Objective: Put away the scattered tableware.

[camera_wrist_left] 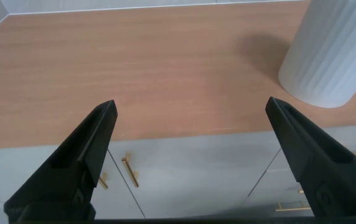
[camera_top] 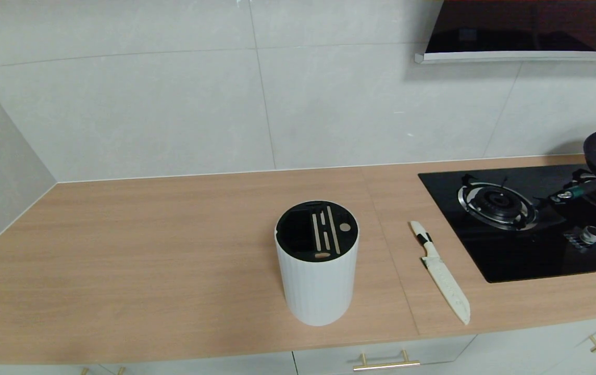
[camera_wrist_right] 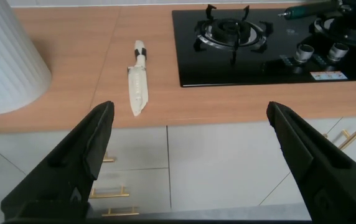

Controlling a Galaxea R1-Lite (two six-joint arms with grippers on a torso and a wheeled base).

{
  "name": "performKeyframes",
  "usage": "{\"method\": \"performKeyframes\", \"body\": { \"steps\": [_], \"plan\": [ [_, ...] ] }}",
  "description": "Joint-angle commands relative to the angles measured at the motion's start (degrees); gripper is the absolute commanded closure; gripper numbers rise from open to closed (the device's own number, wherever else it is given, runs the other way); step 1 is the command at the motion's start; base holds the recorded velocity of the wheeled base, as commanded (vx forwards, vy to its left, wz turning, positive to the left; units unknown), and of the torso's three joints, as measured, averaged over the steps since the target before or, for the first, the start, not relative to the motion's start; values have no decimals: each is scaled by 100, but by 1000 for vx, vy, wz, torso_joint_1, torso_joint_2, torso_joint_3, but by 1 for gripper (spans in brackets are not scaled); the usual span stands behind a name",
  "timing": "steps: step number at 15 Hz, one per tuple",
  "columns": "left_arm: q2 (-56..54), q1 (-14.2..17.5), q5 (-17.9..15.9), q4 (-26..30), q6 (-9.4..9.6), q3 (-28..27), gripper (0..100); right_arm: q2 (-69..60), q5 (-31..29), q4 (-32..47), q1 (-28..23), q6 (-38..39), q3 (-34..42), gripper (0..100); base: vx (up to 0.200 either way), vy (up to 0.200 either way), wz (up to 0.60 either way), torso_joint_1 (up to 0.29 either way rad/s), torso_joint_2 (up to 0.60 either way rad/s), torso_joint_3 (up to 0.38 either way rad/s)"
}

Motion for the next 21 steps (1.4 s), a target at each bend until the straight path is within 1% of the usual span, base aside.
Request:
{"method": "performKeyframes", "body": {
  "steps": [1, 3, 4, 6, 7, 9, 10, 11, 13, 14, 15, 16, 18, 20, 21],
  "plan": [
    [9, 2, 1, -1, -3, 1, 0, -1, -2, -1, 1, -15, 0, 0, 0, 0, 0, 0, 0, 0],
    [0, 2, 1, -1, 6, 1, 0, -1, 24, -89, 1, -190, -132, 0, 0, 0, 0, 0, 0, 0],
    [0, 2, 1, -1, -3, 1, 0, 52, 138, -45, 18, -103, -712, 0, 0, 0, 0, 0, 0, 0],
    [0, 2, 1, -1, 6, 1, 0, 562, 648, 236, 53, -76, -1301, 0, 0, 0, 0, 0, 0, 0],
    [0, 2, 1, -1, -3, 1, 0, 957, 903, 271, 53, -67, -1397, 0, 0, 0, 0, 0, 0, 0],
    [9, 2, 1, -1, -3, 1, 0, 2161, 1404, 262, 71, -76, -1573, 0, 0, 0, 0, 0, 0, 0],
    [0, 2, 1, -1, -3, 1, 0, 2275, 1430, 253, 62, -76, -1591, 0, 0, 0, 0, 0, 0, 0],
    [0, 2, 1, -1, -3, 1, 0, 3646, 1545, 218, 159, -67, -1978, 0, 0, 0, 0, 0, 0, 0],
    [0, 2, 1, -1, -3, 1, 0, 4684, 1518, 78, 537, -23, -2408, 0, 0, 0, 0, 0, 0, 0],
    [0, 2, 1, -1, -3, 1, 0, 5325, 1509, -125, 730, -6, -2637, 0, 0, 0, 0, 0, 0, 0],
    [0, 2, 1, -1, -3, 1, 0, 5404, 1501, -160, 757, 3, -2663, 0, 0, 0, 0, 0, 0, 0],
    [0, 2, 1, -1, -3, 1, 0, 6406, 1492, -538, 1029, 47, -2927, 0, 0, 0, 0, 0, 0, 0],
    [0, 2, 1, -1, -3, 1, 0, 7479, 1422, -1179, 1231, 56, -3120, 0, 0, 0, 0, 0, 0, 0],
    [9, 2, 1, -1, -3, 1, 0, 8410, 1070, -1847, 1372, 47, -3261, 0, 0, 0, 0, 0, 0, 0],
    [9, 2, 1, -1, -3, 1, 0, 8955, 798, -2304, 1398, 21, -3331, 0, 0, 0, 0, 0, 0, 0]
  ]
}}
